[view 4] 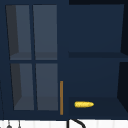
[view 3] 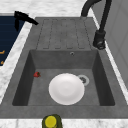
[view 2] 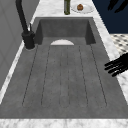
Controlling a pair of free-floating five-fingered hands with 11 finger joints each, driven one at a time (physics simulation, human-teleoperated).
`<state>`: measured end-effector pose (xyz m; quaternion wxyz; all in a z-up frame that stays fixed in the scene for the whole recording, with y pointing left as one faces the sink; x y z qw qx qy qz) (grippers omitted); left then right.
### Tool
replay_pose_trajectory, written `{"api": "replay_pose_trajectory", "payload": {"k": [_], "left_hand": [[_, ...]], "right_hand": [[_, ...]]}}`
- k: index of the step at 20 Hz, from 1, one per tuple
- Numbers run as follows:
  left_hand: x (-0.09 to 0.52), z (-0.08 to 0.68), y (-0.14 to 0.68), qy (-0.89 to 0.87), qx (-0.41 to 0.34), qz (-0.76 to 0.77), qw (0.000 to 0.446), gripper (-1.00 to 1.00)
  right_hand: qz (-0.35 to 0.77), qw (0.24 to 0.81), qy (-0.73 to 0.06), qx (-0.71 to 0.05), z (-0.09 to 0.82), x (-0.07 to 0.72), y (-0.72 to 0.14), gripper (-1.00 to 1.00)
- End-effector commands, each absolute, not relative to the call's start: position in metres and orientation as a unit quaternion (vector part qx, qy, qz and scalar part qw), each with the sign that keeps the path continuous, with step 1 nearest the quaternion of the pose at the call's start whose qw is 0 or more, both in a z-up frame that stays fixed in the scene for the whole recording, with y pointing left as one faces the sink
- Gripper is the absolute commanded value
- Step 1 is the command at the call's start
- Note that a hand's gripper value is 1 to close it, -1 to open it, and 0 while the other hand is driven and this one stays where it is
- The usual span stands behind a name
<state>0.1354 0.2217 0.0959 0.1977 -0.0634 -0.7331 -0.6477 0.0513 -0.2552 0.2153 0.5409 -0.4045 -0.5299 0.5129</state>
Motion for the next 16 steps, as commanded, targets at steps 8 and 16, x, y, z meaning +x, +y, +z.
{"api": "replay_pose_trajectory", "payload": {"k": [8,16], "left_hand": [[0.1352,0.1036,0.2206,-0.737,-0.104,-0.654,0.135,-1.0],[0.1321,0.1016,0.218,-0.741,-0.079,-0.643,0.177,-1.0]], "right_hand": [[0.513,0.541,-0.53,-0.405,0.2153,0.0513,-0.2552,0.0],[0.513,0.541,-0.53,-0.405,0.2153,0.0513,-0.2552,0.0]]}}
